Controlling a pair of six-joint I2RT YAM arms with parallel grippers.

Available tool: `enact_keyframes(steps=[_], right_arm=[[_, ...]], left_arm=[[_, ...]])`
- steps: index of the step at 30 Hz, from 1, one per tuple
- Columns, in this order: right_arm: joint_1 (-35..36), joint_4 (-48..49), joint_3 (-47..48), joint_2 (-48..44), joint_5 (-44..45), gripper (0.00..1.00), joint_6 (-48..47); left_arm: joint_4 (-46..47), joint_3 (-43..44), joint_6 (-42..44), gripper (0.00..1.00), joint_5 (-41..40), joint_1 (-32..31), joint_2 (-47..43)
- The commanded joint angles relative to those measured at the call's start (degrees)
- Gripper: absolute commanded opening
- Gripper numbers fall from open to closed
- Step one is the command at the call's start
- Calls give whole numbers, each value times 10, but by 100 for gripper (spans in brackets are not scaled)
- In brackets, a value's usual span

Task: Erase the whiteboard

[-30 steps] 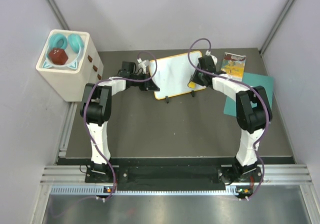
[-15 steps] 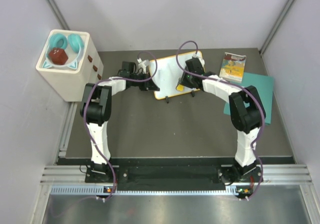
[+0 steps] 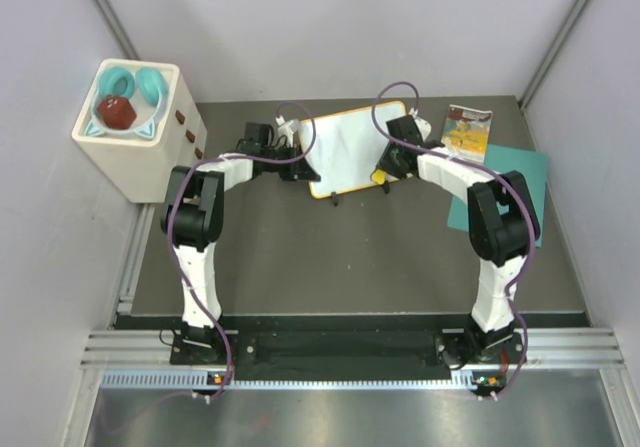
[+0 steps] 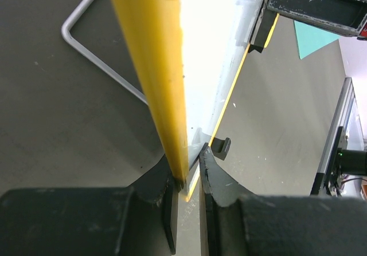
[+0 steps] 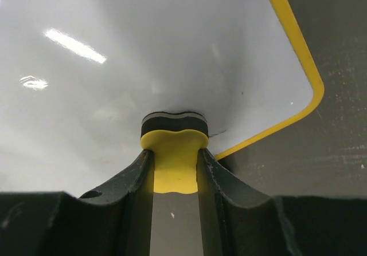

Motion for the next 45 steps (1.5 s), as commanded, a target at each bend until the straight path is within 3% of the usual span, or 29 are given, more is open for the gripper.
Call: enact_keyframes(steps=[1, 8, 14, 25, 33, 45], right_arm=[[-70, -2, -67, 0, 135, 0, 13], [-91, 17, -71, -23, 125, 0, 13], [-90, 73, -79, -8, 59, 0, 25], [-21, 161, -96, -5, 6, 0, 20], [-13, 178, -85, -2, -15, 0, 15], [-87, 154, -71, -10, -15, 0, 18]], left_arm=[[-71, -20, 66, 0, -150, -12, 36], [-70, -20, 66, 0, -148, -12, 37], [-70, -20, 66, 0, -149, -12, 36], [-70, -20, 66, 0, -149, -13, 37], [-71, -18, 65, 0, -148, -12, 38], [-72, -17, 66, 0, -149, -12, 40]])
